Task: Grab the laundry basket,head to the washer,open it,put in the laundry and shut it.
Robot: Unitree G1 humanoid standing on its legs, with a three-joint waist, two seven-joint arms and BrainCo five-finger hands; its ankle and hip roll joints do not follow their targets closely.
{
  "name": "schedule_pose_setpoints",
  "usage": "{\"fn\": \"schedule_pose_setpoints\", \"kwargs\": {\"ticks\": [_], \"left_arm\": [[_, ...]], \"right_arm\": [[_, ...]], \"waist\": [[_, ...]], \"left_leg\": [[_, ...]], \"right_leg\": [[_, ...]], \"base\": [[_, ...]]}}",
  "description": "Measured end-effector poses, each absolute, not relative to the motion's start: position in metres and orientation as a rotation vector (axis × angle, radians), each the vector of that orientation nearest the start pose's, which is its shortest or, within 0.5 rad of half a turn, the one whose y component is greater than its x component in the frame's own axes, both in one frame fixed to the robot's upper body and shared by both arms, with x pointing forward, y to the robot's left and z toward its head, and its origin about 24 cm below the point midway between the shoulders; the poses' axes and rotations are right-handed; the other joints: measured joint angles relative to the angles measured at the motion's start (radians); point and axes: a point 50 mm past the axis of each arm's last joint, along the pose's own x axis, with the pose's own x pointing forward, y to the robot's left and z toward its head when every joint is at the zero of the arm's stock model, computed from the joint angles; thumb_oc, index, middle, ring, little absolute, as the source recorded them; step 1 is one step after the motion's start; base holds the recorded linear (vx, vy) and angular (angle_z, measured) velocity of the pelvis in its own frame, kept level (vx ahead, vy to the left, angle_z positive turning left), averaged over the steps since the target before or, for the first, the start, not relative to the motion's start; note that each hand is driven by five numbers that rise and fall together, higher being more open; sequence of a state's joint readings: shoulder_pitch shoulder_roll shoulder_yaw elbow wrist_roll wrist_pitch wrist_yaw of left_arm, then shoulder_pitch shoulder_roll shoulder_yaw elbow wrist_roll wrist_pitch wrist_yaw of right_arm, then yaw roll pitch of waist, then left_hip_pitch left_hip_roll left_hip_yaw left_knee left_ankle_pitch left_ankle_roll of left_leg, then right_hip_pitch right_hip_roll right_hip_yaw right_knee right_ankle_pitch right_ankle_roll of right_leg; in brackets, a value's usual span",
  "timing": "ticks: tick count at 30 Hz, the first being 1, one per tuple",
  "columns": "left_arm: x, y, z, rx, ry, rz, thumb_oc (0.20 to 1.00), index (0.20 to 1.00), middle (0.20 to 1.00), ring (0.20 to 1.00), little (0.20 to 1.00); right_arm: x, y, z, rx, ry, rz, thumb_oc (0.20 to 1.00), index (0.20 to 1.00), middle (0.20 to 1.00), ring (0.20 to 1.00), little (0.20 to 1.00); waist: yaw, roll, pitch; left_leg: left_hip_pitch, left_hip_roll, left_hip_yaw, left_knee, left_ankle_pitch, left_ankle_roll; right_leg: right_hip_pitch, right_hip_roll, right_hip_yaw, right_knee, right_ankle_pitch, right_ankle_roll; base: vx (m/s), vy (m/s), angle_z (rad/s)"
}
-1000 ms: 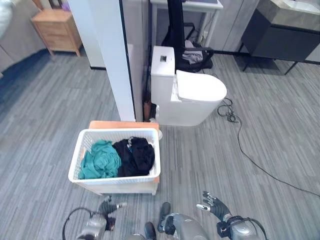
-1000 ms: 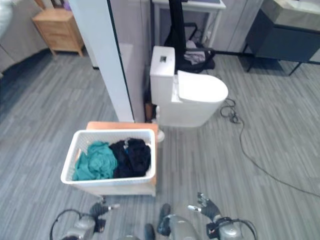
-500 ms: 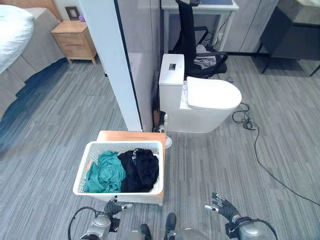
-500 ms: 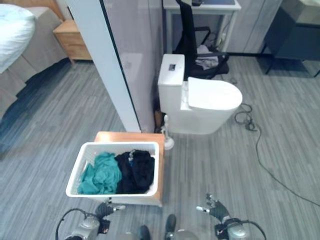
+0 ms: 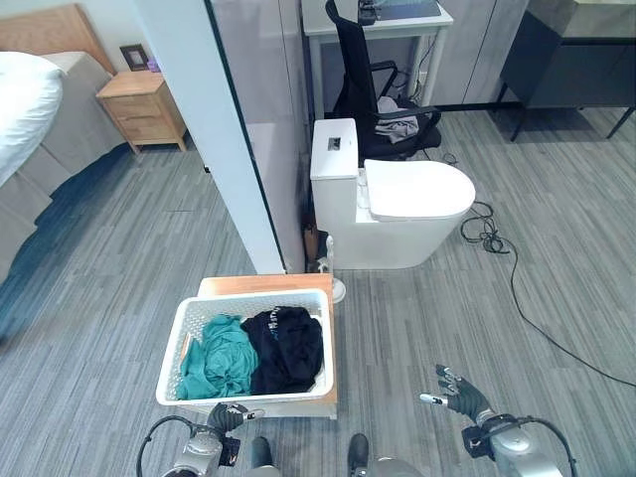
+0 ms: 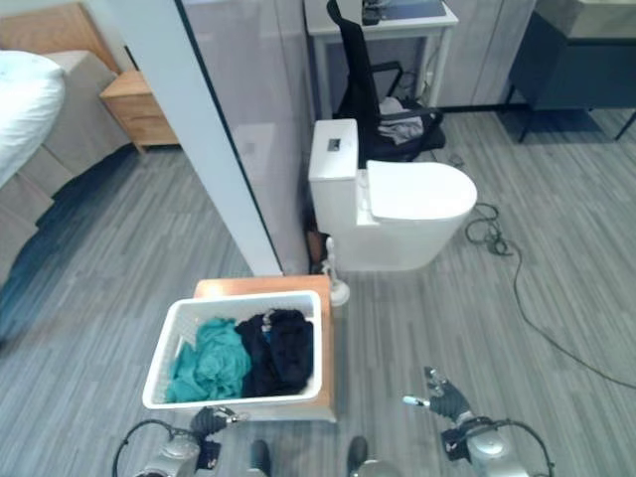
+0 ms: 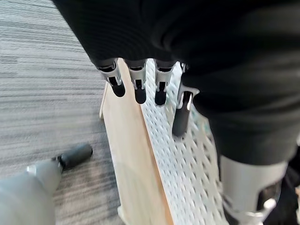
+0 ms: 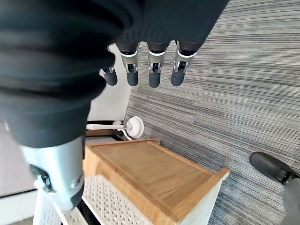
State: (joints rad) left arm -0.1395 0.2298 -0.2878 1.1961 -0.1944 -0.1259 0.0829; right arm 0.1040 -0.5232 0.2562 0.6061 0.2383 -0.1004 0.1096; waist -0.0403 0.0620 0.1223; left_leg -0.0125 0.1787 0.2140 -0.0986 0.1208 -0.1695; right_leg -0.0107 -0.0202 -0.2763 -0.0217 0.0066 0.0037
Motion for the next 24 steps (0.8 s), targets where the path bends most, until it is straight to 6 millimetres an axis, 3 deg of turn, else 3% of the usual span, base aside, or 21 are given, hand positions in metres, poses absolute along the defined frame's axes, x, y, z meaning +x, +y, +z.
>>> {"fn": "schedule_pose_setpoints", "kwargs": {"ticks": [1,2,5,10,17,20,24], "left_arm": [[0.159,0.214,-0.141,0.26,0.944,0.048,1.0,1.0,1.0,1.0,1.0],[0.159,0.218,-0.14,0.271,0.945,0.053,1.0,1.0,1.0,1.0,1.0],[0.164,0.239,-0.133,0.321,0.922,0.085,1.0,1.0,1.0,1.0,1.0],[0.178,0.281,-0.111,0.391,0.857,0.173,1.0,1.0,1.0,1.0,1.0],[0.181,0.285,-0.105,0.39,0.811,0.195,1.0,1.0,1.0,1.0,1.0],[0.171,0.282,-0.108,0.394,0.814,0.181,1.0,1.0,1.0,1.0,1.0],[0.171,0.282,-0.107,0.409,0.812,0.17,1.0,1.0,1.0,1.0,1.0]], "right_arm": [[0.171,-0.264,-0.078,-0.325,0.668,0.126,1.0,1.0,1.0,1.0,1.0],[0.176,-0.26,-0.076,-0.328,0.655,0.135,1.0,1.0,1.0,1.0,1.0],[0.188,-0.248,-0.068,-0.319,0.594,0.177,1.0,1.0,1.0,1.0,1.0],[0.199,-0.225,-0.057,-0.331,0.521,0.287,1.0,1.0,1.0,1.0,1.0],[0.201,-0.225,-0.052,-0.332,0.502,0.291,1.0,1.0,1.0,1.0,1.0],[0.196,-0.23,-0.055,-0.306,0.52,0.235,1.0,1.0,1.0,1.0,1.0],[0.198,-0.217,-0.058,-0.257,0.513,0.218,1.0,1.0,1.0,1.0,1.0]], "waist": [[0.004,0.02,-0.008],[0.012,0.021,-0.01],[0.032,-0.012,0.0],[0.062,-0.07,0.007],[0.081,-0.093,0.008],[0.081,-0.093,0.008],[0.083,-0.076,-0.001]], "left_leg": [[0.005,-0.001,0.016,0.0,0.015,0.023],[0.01,-0.019,0.032,0.0,-0.004,0.055],[0.011,-0.079,0.077,0.001,-0.03,0.108],[0.009,-0.126,0.101,0.001,-0.051,0.138],[0.013,-0.117,0.084,0.001,-0.05,0.136],[0.012,-0.121,0.072,-0.002,-0.05,0.135],[-0.022,-0.125,0.061,-0.001,-0.044,0.137]], "right_leg": [[-0.012,-0.003,0.015,0.013,-0.001,0.01],[-0.023,-0.023,0.033,0.028,-0.002,0.025],[-0.077,-0.089,0.083,0.106,-0.017,0.074],[-0.063,-0.136,0.128,0.055,0.008,0.147],[0.007,-0.115,0.101,-0.063,0.067,0.131],[0.011,-0.119,0.092,-0.063,0.068,0.131],[-0.016,-0.124,0.079,-0.063,0.071,0.133]], "base": [[0.03,0.281,-0.29],[-0.01,0.099,-0.42],[-0.01,0.101,-0.32],[0.02,0.009,-0.1],[0.0,0.014,0.06],[-0.03,0.09,0.11],[-0.05,0.073,0.09]]}}
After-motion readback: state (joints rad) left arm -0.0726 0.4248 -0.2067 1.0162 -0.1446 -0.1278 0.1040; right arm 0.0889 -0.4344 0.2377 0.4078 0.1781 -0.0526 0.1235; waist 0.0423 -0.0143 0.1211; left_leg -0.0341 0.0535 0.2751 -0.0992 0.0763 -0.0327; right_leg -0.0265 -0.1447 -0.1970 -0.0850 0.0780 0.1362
